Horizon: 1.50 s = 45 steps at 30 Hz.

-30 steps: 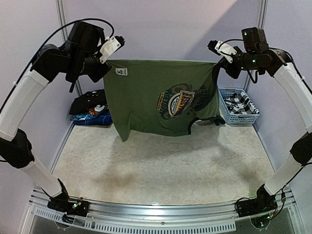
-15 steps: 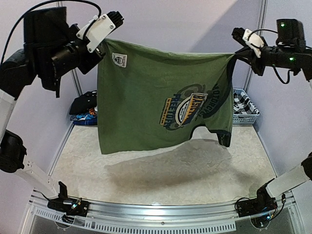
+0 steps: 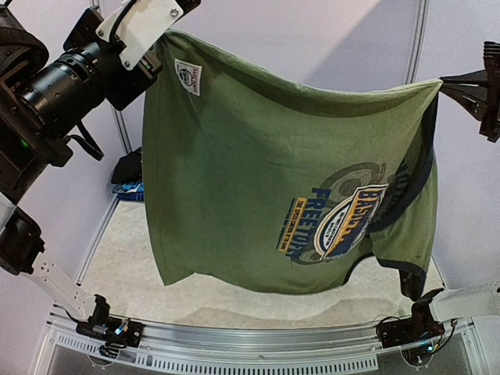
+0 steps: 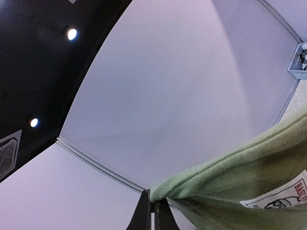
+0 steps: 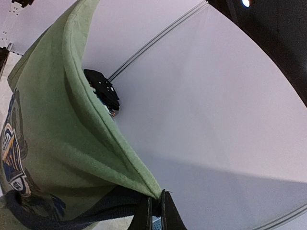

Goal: Fold and stack the mixed laundry pile
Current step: Flatten out the crumpled tank top at the center of the board.

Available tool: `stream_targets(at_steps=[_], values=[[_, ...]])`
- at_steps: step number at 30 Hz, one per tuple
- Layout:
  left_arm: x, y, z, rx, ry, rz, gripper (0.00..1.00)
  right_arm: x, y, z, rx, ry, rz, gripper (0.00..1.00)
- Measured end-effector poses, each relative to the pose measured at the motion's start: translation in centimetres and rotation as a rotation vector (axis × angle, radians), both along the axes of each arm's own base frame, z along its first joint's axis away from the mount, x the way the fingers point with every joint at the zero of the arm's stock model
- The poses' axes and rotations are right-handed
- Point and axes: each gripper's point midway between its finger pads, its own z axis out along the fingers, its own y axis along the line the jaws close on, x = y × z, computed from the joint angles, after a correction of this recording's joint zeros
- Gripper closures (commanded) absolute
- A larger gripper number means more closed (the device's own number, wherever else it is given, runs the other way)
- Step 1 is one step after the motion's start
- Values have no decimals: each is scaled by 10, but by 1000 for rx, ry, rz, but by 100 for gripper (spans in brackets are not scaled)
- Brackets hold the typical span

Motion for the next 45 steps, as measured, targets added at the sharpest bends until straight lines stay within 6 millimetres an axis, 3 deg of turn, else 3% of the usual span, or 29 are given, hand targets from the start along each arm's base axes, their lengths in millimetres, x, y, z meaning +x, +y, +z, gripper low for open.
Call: stream_targets(at_steps=[3,5,7,9,13,15,17,19,20,22,24,26,29,31,33,35,38,41,43,45], values=[[12,14,-4,-14,-1,28,100,15,8,-19,-31,49,12,100],[32,30,-10,-44,4,65,100,34,16,-41,-65,110,14,100],[60,52,-25,-84,20,117,100,62,28,-71,-107,195,16,100],[89,75,-53,-108,54,180,100,99,44,-111,-149,281,19,100],[157,96,-151,-88,220,256,100,171,72,-221,-236,469,1,99],[203,98,-217,-77,361,296,100,205,82,-280,-283,580,-22,90],[254,97,-283,-75,507,337,100,242,91,-321,-314,643,-60,78],[301,93,-353,-65,656,368,96,297,104,-346,-320,652,-129,51],[322,96,-390,-47,743,398,91,330,108,-354,-316,634,-180,44],[368,94,-435,-61,834,452,79,398,112,-363,-293,574,-310,33],[402,95,-462,-99,862,495,71,446,109,-369,-259,520,-426,29],[416,102,-478,-128,887,546,67,469,97,-383,-246,512,-521,29],[402,114,-478,-153,920,593,61,459,74,-421,-270,612,-591,29],[376,118,-464,-179,928,594,60,423,57,-449,-314,725,-606,29],[344,117,-440,-209,922,568,60,386,43,-459,-343,801,-606,30],[315,113,-414,-255,909,522,60,346,33,-451,-348,850,-586,32],[273,108,-385,-331,901,445,61,304,24,-420,-313,841,-558,41],[237,112,-398,-367,968,419,63,280,15,-399,-279,820,-545,53],[216,117,-427,-359,1054,438,65,277,10,-403,-270,832,-543,60],[197,121,-460,-340,1147,466,66,280,2,-419,-274,874,-552,63]])
